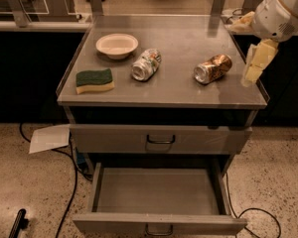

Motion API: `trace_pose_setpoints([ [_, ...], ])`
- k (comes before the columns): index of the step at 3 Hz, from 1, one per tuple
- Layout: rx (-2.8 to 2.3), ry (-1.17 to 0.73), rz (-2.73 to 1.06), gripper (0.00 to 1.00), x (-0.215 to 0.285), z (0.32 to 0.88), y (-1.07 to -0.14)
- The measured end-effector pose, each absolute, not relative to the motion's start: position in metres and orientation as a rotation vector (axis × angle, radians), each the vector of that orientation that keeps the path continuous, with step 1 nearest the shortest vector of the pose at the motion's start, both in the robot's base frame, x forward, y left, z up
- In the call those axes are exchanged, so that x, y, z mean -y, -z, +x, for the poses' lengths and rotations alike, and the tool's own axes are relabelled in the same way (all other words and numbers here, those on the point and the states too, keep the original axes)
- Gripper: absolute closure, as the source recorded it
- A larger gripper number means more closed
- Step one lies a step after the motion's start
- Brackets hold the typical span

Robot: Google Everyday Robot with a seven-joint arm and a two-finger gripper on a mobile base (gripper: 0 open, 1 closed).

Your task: Place orange can into middle drawer

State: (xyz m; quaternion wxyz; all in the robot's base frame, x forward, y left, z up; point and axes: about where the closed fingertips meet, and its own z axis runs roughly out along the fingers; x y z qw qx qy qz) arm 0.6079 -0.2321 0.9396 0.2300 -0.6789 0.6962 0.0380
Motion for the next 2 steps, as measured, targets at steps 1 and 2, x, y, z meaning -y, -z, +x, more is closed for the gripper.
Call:
trace_pose_setpoints([
  [1,-1.911,-0.154,-1.806,0.00,0.246,0.607,-0.925],
  [2,-1.860,-0.189,-1.784,0.00,0.260,0.621,-0.911],
])
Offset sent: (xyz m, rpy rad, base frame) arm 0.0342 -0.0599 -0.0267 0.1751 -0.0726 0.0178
